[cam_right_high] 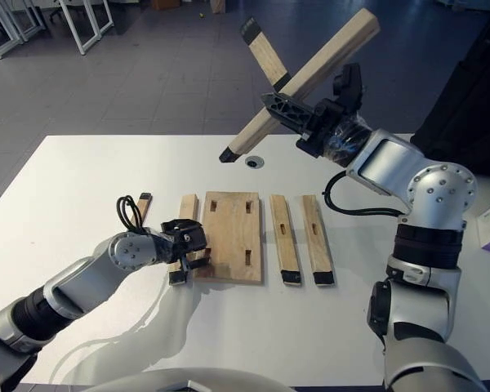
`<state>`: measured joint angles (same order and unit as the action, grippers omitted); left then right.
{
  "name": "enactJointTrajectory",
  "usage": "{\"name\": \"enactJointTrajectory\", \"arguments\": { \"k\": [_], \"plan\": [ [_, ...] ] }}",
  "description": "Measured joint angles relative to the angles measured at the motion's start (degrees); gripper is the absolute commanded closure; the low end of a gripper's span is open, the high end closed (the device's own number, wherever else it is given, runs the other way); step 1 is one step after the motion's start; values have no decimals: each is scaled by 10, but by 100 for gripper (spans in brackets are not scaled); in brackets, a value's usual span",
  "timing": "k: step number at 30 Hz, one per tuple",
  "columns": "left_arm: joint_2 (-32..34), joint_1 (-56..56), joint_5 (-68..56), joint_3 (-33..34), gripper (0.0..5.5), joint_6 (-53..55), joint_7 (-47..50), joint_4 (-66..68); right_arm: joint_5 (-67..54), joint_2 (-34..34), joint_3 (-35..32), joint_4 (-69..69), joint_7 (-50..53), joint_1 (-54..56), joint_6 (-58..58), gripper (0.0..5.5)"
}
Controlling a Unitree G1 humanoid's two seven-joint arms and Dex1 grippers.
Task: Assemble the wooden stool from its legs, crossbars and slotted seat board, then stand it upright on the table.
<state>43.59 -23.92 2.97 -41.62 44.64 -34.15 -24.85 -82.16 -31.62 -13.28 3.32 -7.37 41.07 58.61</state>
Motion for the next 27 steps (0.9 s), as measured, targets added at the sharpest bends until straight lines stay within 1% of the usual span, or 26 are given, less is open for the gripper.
{"name": "enactJointTrajectory", "arguments": {
  "k": [1,4,7,13,17,22,25,27],
  "plan": [
    [20,-7,12,-7,130,-2,-20,-4,18,0,-3,5,-2,1,-11,346],
    [48,-13,38,-15,130,-20,-64,-6,65,1,-8,7,-14,2,-30,346],
    [68,-7,56,-14,130,-29,-94,-16,124,1,8,-4,-48,-2,-49,346],
    [83,26,62,15,130,-46,-119,-33,220,-2,84,-27,-186,-93,-56,346],
    [80,33,67,25,130,-64,-127,-23,272,-9,122,-20,-283,-98,-69,346],
    [76,41,73,36,130,-85,-135,-12,372,-10,191,58,-418,-77,-115,346],
    [76,44,74,42,130,-94,-143,-7,435,-3,229,134,-491,-48,-157,346],
    [75,42,75,43,130,-100,-148,-3,466,3,240,185,-534,-29,-185,346]
  ]
}}
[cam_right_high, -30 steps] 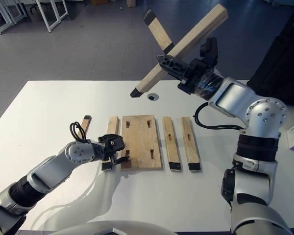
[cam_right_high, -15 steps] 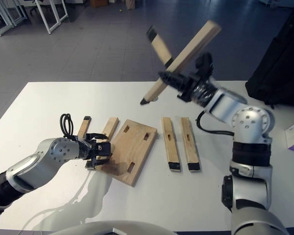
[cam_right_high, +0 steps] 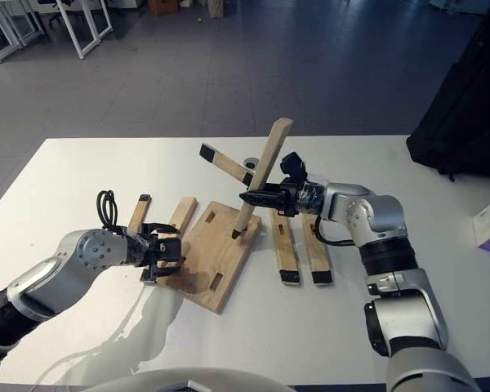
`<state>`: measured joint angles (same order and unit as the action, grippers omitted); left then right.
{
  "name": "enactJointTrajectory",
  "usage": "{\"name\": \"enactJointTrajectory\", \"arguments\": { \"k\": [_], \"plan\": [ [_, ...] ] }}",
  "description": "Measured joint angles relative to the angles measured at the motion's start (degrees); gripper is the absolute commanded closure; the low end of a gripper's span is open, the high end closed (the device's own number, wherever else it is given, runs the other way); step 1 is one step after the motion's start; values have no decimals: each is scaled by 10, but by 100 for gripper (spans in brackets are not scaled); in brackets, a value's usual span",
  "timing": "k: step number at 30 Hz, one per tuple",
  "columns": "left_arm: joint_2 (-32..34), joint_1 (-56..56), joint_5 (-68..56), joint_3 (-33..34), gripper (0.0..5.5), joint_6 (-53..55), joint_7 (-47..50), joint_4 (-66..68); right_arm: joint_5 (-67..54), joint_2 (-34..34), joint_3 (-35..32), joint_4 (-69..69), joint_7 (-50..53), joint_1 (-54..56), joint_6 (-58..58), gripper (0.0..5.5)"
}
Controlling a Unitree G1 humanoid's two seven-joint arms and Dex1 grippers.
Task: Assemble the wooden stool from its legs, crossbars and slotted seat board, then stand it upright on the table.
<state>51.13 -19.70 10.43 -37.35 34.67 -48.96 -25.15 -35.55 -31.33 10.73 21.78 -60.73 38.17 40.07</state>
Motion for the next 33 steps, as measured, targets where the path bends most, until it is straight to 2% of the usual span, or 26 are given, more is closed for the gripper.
{"name": "enactJointTrajectory", "arguments": {
  "k": [7,14,18,22,25,30,33],
  "plan": [
    [-8,-2,11,5,130,-8,-18,9,93,13,20,131,-96,57,-79,346],
    [-20,9,22,16,130,1,-18,8,141,32,15,204,-114,74,-147,346],
    [-23,10,24,18,130,3,-19,8,162,40,14,180,-110,60,-169,346],
    [-23,16,29,21,130,3,-20,5,180,37,24,50,-60,-18,-180,346],
    [-23,20,34,24,130,8,-22,0,187,31,39,6,-36,-39,-174,346],
    [-24,20,34,28,130,11,-22,-3,186,37,45,29,-35,-23,-173,346],
    [-24,19,35,28,130,13,-23,-3,186,50,49,97,-51,15,-173,346]
  ]
}}
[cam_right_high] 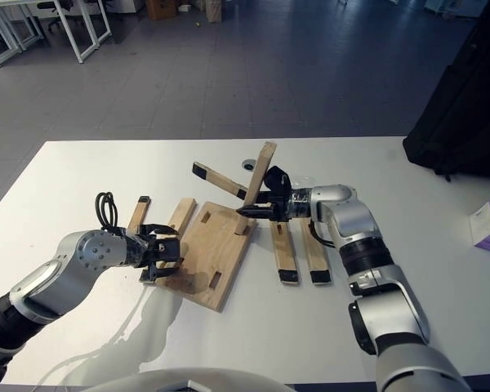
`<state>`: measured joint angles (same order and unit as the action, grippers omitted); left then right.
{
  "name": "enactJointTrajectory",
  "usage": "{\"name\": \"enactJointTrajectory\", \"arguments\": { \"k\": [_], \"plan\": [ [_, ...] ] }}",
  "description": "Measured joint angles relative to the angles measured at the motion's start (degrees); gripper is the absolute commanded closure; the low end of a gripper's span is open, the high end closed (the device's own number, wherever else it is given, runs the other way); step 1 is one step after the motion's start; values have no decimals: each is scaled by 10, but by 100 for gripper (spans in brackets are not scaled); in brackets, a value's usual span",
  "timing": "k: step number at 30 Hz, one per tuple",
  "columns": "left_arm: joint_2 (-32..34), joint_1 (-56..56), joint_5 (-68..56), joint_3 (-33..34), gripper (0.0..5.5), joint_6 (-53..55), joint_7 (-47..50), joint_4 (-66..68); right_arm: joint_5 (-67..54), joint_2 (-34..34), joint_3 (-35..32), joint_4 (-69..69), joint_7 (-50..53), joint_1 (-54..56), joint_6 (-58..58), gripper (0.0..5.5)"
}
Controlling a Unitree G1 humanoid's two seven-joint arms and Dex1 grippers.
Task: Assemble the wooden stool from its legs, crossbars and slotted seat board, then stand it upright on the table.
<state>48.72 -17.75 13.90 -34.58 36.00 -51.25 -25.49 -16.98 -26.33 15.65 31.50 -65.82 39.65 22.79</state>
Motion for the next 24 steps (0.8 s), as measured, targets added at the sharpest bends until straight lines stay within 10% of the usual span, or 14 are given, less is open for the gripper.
{"name": "enactJointTrajectory", "arguments": {
  "k": [8,19,24],
  "plan": [
    [-10,6,11,2,130,13,-10,-1,0,-16,6,-35,-8,9,51,346],
    [-20,14,21,11,130,14,-13,-4,85,-76,43,-80,-9,-47,73,123],
    [-24,34,24,24,130,27,0,-19,89,-124,-28,-147,28,-31,101,188]
  ]
}}
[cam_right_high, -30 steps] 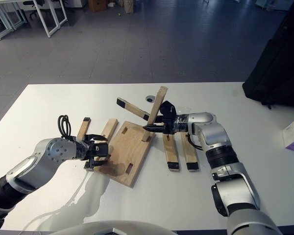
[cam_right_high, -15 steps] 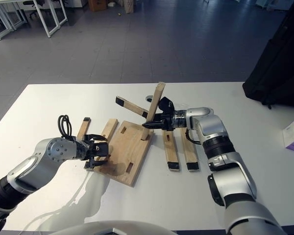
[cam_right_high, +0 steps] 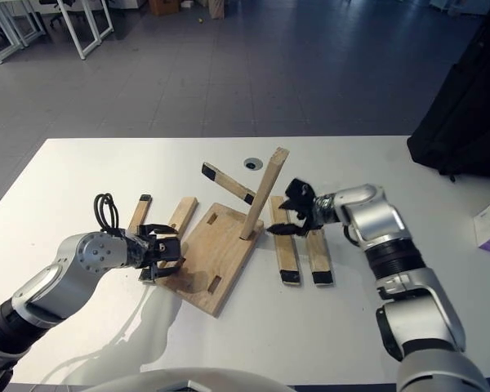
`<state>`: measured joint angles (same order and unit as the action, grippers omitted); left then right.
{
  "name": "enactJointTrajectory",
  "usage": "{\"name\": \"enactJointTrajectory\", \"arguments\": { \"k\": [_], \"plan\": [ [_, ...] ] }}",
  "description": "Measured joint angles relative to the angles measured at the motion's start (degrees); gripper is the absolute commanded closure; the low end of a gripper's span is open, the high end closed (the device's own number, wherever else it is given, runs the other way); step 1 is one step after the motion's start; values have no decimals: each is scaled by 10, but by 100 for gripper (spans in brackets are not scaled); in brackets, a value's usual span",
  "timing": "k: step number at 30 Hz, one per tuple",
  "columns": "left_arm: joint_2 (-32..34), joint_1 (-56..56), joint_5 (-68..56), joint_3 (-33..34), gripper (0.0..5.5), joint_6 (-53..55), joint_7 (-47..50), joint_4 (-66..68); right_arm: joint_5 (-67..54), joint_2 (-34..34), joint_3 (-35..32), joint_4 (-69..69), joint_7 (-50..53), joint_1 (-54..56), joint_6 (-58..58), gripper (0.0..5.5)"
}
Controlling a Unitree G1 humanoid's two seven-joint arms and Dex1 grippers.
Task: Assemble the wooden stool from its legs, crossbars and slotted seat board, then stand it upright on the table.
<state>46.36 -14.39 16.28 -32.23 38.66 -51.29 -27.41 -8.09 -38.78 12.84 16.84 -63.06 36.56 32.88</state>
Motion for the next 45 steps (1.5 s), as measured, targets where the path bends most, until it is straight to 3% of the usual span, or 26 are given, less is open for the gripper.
{"name": "enactJointTrajectory", "arguments": {
  "k": [4,8,11,15,21,32,39,42,45],
  "plan": [
    [-9,16,-1,13,130,23,12,-10,-34,45,-174,-129,203,28,90,277],
    [-14,25,-1,17,130,38,22,-19,-137,226,-331,-302,437,130,201,277],
    [-15,26,-1,16,130,39,24,-19,-199,327,-342,-374,516,140,267,277],
    [-15,26,-2,17,130,40,24,-18,-201,356,-300,-396,546,7,290,277],
    [-16,22,-3,16,130,39,24,-9,-201,359,-290,-397,565,-15,260,277],
    [-5,7,-33,61,130,70,4,5,-259,307,-364,-421,613,66,261,277],
    [-2,-52,-105,161,130,138,-10,-15,-249,275,-370,-446,626,-25,245,277],
    [-5,-56,-124,169,130,151,-9,-22,-236,263,-368,-451,627,-58,237,277],
    [17,-51,-102,161,130,123,16,12,-209,198,-341,-469,603,-118,238,277]
  ]
}}
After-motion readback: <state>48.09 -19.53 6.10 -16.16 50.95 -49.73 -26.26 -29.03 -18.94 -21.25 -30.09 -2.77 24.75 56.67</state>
